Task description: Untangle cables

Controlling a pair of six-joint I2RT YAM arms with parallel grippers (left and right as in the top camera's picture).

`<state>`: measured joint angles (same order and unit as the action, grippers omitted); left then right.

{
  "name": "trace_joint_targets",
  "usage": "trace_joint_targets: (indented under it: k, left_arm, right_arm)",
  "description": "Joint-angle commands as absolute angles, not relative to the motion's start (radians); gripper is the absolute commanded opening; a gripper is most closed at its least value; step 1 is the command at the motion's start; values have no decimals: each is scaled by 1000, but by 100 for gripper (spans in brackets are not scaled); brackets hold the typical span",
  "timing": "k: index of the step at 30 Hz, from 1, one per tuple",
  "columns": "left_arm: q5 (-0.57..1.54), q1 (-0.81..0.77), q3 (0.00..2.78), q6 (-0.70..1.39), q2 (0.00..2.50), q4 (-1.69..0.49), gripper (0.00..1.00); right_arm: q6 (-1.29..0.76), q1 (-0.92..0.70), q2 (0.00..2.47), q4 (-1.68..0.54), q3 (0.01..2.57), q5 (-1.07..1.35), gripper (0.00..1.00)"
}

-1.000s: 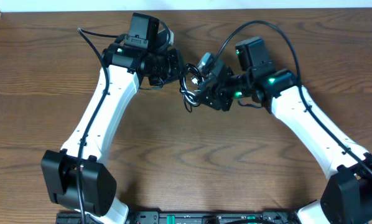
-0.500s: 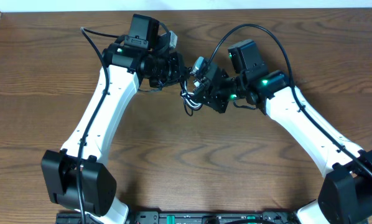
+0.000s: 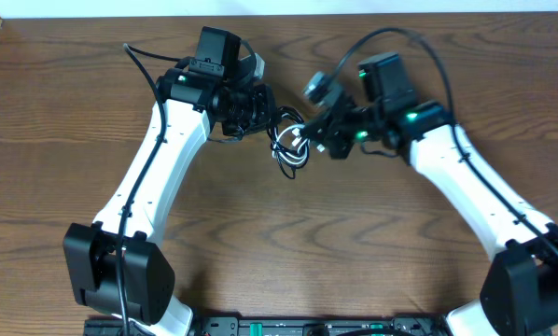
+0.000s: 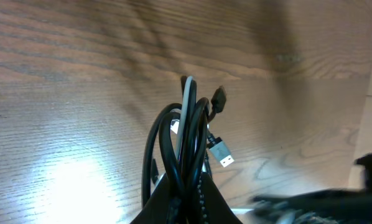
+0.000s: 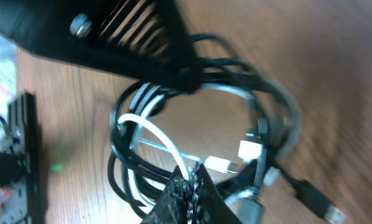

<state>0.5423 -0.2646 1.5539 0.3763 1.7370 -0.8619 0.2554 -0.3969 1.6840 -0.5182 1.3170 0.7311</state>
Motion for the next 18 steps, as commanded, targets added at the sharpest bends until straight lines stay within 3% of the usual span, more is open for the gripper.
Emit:
trace_joint_targets:
  k: [1,7,11,16,17,18]
  left_arm:
    - [503,-265,1548,364,1711,-867,7]
    - [503,-265,1548,364,1711,-867,8]
    - [504,-265,1548,364,1711,-867,7]
    - [505,-265,1548,364,1712,-867,7]
    - [505,-265,1548,364,1712,-867,7]
    - [506,-265,1548,363,1711,-867,7]
  right_arm:
    - [137,-316,1606,-490,1328,845,1]
    - [-47,-210,1518,-463,1328,838,1]
    - [-202,-164,1489,-476,1328,700,1]
    - [-81,-182,1494,-484,1328,726,1]
    - [-30,-194,1498,-491,1328,735,5]
    - [58,-222,1509,-508,1328,743,25]
